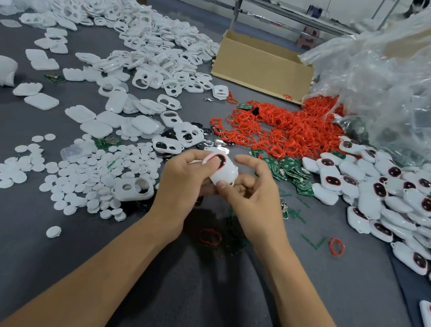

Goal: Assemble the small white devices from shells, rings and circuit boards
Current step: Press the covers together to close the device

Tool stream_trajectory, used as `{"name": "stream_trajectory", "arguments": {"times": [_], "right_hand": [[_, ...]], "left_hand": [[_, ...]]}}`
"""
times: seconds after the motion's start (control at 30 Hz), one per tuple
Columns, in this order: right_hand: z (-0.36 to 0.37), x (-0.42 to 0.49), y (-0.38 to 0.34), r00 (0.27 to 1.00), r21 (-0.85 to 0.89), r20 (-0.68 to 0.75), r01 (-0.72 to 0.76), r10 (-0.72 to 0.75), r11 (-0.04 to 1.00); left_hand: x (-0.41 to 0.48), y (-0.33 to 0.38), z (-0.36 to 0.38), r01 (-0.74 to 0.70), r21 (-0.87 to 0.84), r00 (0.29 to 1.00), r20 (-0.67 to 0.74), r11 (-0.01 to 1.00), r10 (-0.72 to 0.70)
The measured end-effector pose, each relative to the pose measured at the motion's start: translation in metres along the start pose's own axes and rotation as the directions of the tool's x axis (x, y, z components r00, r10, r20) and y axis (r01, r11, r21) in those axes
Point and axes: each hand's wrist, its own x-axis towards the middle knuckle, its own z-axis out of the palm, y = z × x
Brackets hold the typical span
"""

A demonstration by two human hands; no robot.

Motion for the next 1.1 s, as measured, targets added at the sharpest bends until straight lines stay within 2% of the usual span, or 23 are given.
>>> {"name": "stream_trajectory", "arguments": {"times": [0.1,0.2,0.27,0.33,0.4,0.47,0.57,0.6,0.67,0.7,0.73,0.83,0.87,0.93,0.97,1.0,1.03,1.1], "right_hand": [[-0.004,0.001,-0.003,0.997,0.006,-0.017,0.077,-0.076,0.997],[-0.005,0.001,-0.007,0.991,0.007,-0.037,0.129,-0.129,0.992],[-0.008,0.000,-0.007,0.985,0.007,-0.069,0.159,-0.158,0.987],[-0.010,0.000,-0.008,0.978,-0.071,-0.076,0.189,-0.195,0.979],[-0.009,0.000,-0.007,0.974,-0.111,-0.090,0.197,-0.207,0.974],[-0.008,-0.001,-0.007,0.957,-0.131,-0.156,0.225,-0.244,0.966],[-0.007,-0.004,-0.009,0.898,-0.224,-0.229,0.326,-0.375,0.918],[-0.008,-0.003,-0.007,0.911,-0.308,-0.170,0.313,-0.376,0.898],[-0.005,-0.004,-0.001,0.972,-0.552,0.015,0.202,-0.233,0.809],[-0.004,-0.005,0.002,0.984,-0.619,0.035,0.158,-0.174,0.769],[-0.003,-0.006,0.003,0.982,-0.629,0.003,0.148,-0.188,0.763],[-0.002,-0.008,-0.003,0.922,-0.562,-0.115,0.247,-0.370,0.790],[-0.002,-0.008,-0.004,0.923,-0.605,-0.082,0.254,-0.376,0.754],[0.002,-0.008,-0.001,0.954,-0.723,0.049,0.238,-0.296,0.649],[0.003,-0.010,0.000,0.961,-0.728,0.075,0.234,-0.265,0.644],[0.002,-0.010,0.000,0.963,-0.682,0.076,0.239,-0.258,0.691],[0.002,-0.010,-0.002,0.967,-0.562,0.062,0.238,-0.247,0.792],[0.002,-0.011,-0.010,0.982,-0.174,0.026,0.188,-0.186,0.967]], "left_hand": [[0.002,0.001,0.001,0.073,-0.090,0.997,0.000,0.993,-0.074],[0.000,-0.001,0.002,0.105,-0.113,0.991,0.096,0.988,-0.095],[-0.003,-0.002,0.004,0.131,-0.095,0.978,0.173,0.987,-0.113],[-0.004,-0.003,0.006,0.122,-0.011,0.975,0.191,0.992,-0.118],[-0.004,-0.004,0.008,0.073,0.046,0.988,0.134,0.996,-0.078],[-0.001,-0.004,0.006,0.000,0.034,1.000,0.015,0.999,0.000],[0.002,0.002,-0.001,-0.147,0.011,0.978,-0.146,0.989,0.147],[0.002,0.003,-0.003,-0.192,0.013,0.963,-0.190,0.981,0.191],[0.000,0.007,-0.005,-0.257,0.013,0.935,-0.251,0.966,0.252],[-0.001,0.008,-0.005,-0.270,0.015,0.927,-0.268,0.963,0.264],[-0.002,0.008,-0.005,-0.275,0.018,0.923,-0.276,0.961,0.269],[-0.002,0.007,-0.004,-0.272,0.040,0.927,-0.259,0.962,0.273],[-0.001,0.006,-0.004,-0.271,0.046,0.928,-0.253,0.962,0.274],[-0.001,0.004,-0.004,-0.267,0.063,0.929,-0.249,0.962,0.274],[-0.001,0.004,-0.005,-0.260,0.070,0.933,-0.239,0.963,0.269],[0.000,0.003,-0.005,-0.248,0.070,0.940,-0.224,0.966,0.258],[0.001,0.003,-0.005,-0.228,0.068,0.949,-0.209,0.971,0.237],[0.002,0.000,-0.005,-0.169,0.080,0.969,-0.171,0.982,0.180]]}}
